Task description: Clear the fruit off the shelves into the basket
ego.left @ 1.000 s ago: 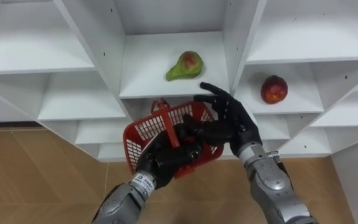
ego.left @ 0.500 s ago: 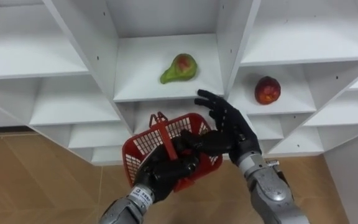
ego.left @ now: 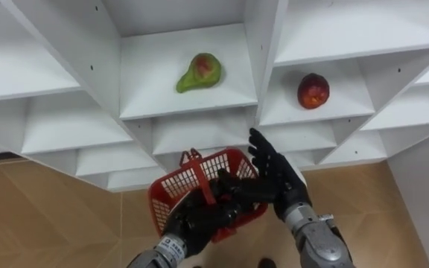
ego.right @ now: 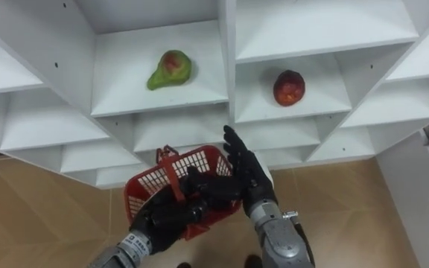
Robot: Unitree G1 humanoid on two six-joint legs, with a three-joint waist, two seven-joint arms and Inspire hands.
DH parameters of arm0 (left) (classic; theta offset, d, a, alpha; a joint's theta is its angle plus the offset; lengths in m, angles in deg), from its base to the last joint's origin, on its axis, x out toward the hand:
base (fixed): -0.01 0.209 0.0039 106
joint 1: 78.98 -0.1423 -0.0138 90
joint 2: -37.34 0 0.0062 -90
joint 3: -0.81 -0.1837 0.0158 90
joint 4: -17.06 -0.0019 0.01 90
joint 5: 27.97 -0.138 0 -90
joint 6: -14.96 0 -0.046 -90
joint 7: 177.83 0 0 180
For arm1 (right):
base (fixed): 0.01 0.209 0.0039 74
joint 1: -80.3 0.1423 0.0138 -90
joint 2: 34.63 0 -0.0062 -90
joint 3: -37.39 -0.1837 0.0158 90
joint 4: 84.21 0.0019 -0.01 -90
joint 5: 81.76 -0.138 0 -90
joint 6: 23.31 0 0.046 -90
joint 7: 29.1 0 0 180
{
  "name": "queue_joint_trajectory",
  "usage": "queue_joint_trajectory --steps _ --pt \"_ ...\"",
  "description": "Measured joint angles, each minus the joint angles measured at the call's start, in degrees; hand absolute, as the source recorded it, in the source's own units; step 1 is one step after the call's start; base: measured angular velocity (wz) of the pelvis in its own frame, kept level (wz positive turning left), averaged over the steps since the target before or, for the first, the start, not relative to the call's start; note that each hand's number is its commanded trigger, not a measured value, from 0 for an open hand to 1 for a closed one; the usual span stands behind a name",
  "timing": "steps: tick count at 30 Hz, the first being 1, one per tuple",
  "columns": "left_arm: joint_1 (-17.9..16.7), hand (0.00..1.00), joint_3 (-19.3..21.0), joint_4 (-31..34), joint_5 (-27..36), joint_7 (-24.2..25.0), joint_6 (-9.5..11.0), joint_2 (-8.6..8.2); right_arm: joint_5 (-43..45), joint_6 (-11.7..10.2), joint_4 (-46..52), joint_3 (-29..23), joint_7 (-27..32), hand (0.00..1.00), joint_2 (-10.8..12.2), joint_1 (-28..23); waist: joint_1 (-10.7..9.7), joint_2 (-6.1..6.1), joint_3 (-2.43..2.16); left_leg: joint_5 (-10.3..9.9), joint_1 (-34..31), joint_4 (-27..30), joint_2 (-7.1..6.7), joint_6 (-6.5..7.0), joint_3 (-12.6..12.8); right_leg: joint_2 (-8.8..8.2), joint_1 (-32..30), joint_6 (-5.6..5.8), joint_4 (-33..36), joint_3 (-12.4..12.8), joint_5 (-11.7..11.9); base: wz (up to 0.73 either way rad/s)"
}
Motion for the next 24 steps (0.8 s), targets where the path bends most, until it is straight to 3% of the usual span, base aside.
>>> queue_joint_trajectory --steps 13,24 --pt "0.2 1.0 -0.5 0.1 1.3 0.0 2.2 -0.05 0.0 0.0 4.0 1.9 0.2 0.0 -0.2 -0.4 -0.1 -0.12 0.07 0.0 0.5 -0.1 0.0 0.01 0.5 0.04 0.0 0.06 0.2 0.7 0.0 -0.01" --pt "0.2 1.0 -1.5 0.1 0.2 0.0 2.3 0.59 0.2 0.0 4.2 2.0 0.1 0.0 -1.2 -1.8 -0.2 -0.48 0.28 0.0 0.5 -0.1 0.0 0.03 0.9 0.16 0.0 0.21 -0.3 1.1 0.4 -0.01"
